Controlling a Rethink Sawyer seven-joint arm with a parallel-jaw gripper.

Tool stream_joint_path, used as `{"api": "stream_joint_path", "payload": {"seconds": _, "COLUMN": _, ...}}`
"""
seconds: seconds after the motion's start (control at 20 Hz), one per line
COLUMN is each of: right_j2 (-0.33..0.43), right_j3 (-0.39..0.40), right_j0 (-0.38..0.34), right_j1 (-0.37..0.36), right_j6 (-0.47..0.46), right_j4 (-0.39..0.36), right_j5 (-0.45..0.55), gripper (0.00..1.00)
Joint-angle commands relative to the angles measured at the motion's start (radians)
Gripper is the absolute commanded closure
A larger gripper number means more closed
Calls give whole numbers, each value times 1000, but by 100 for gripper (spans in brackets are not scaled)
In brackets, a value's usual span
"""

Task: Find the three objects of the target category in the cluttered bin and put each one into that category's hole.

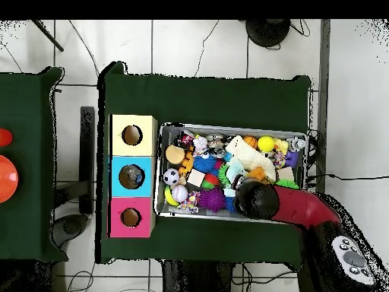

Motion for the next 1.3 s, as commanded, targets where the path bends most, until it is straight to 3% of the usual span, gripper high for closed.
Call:
{"api": "stream_joint_path", "payload": {"seconds": 0.05, "right_j2": 20, "right_j3": -122, "right_j0": 76, "right_j1": 74, "right_j6": 45, "right_j4": 7, "right_j5": 94, "gripper": 0}}
{"api": "stream_joint_path", "payload": {"seconds": 0.35, "right_j2": 129, "right_j3": -203, "right_j0": -19, "right_j1": 327, "right_j6": -25, "right_j4": -19, "right_j5": -95, "gripper": 0}}
{"api": "stream_joint_path", "payload": {"seconds": 0.45, "right_j2": 151, "right_j3": -221, "right_j0": -36, "right_j1": 373, "right_j6": -36, "right_j4": -28, "right_j5": -121, "gripper": 0}}
{"api": "stream_joint_path", "payload": {"seconds": 0.6, "right_j2": 211, "right_j3": -220, "right_j0": -81, "right_j1": 436, "right_j6": -40, "right_j4": 18, "right_j5": -87, "gripper": 0}}
{"api": "stream_joint_path", "payload": {"seconds": 0.85, "right_j2": 255, "right_j3": -189, "right_j0": -96, "right_j1": 473, "right_j6": 2, "right_j4": 72, "right_j5": -66, "gripper": 0}}
{"api": "stream_joint_path", "payload": {"seconds": 1.1, "right_j2": 200, "right_j3": -233, "right_j0": -48, "right_j1": 477, "right_j6": 8, "right_j4": 54, "right_j5": -52, "gripper": 0}}
{"api": "stream_joint_path", "payload": {"seconds": 1.3, "right_j2": 249, "right_j3": -211, "right_j0": -92, "right_j1": 507, "right_j6": 1, "right_j4": 111, "right_j5": 5, "gripper": 0}}
